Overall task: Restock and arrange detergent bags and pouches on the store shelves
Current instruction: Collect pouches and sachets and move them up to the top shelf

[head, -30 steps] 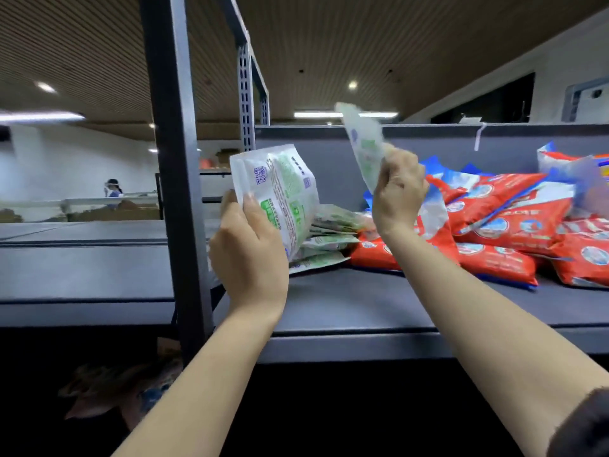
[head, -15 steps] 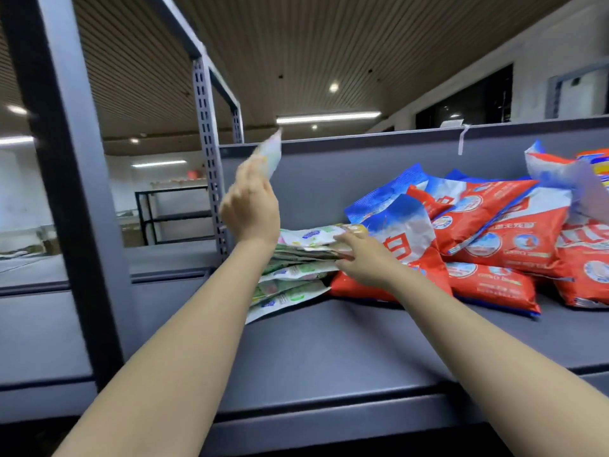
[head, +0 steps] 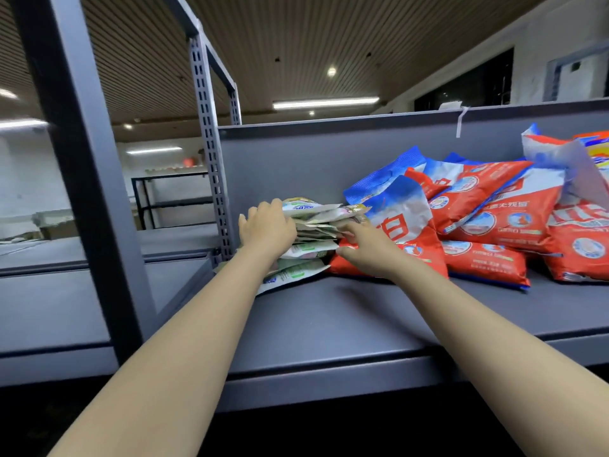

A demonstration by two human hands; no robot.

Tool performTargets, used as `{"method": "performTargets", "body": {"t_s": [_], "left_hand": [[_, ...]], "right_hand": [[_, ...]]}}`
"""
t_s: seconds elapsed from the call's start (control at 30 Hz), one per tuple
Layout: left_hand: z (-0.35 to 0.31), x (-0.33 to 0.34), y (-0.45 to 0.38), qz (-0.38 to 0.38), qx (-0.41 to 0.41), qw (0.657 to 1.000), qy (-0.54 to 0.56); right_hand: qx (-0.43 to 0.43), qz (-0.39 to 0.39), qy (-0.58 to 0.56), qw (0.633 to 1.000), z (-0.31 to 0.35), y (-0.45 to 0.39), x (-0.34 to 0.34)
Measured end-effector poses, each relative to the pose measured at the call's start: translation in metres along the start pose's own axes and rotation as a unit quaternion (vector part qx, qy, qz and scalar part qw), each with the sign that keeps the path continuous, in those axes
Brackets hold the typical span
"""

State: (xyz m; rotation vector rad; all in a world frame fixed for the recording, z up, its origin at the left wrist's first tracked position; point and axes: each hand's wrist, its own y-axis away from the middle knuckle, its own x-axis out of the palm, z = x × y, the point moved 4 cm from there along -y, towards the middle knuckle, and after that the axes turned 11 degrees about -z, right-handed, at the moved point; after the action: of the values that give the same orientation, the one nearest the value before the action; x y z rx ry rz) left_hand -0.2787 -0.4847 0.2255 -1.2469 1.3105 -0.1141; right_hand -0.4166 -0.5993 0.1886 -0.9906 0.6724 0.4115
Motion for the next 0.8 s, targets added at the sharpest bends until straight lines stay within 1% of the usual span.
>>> {"method": "performTargets", "body": {"t_s": [0.07, 0.17, 0.33, 0.4, 0.6, 0.7, 0.8], "left_hand": [[0.004, -0.012, 0.011, -0.004, -0.007, 1.000, 0.005], [0.012, -0.026, 0.033, 0.017, -0.003, 1.000, -0.008], [0.018, -0.056, 0.079, 0.027, 0.013, 0.999, 0.028], [0.018, -0.069, 0.098, 0.028, 0.019, 0.999, 0.042], [0.033, -0.110, 0.161, -0.013, 0.014, 0.994, 0.105], [0.051, -0.125, 0.199, -0.044, 0.016, 0.991, 0.128], [0.077, -0.134, 0.234, -0.055, 0.007, 0.989, 0.134]], "right_hand": [[-0.011, -0.002, 0.013, 1.000, 0.007, 0.005, -0.001], [-0.033, -0.009, 0.025, 0.999, 0.018, 0.017, -0.002], [-0.035, -0.079, 0.032, 0.996, 0.040, 0.050, -0.015], [-0.045, -0.094, 0.022, 0.994, 0.052, 0.067, -0.019], [-0.078, -0.098, -0.015, 0.992, 0.090, 0.122, -0.021], [-0.091, -0.097, -0.058, 0.989, 0.108, 0.154, -0.015], [-0.095, -0.082, -0.106, 0.986, 0.127, 0.187, -0.004]]}}
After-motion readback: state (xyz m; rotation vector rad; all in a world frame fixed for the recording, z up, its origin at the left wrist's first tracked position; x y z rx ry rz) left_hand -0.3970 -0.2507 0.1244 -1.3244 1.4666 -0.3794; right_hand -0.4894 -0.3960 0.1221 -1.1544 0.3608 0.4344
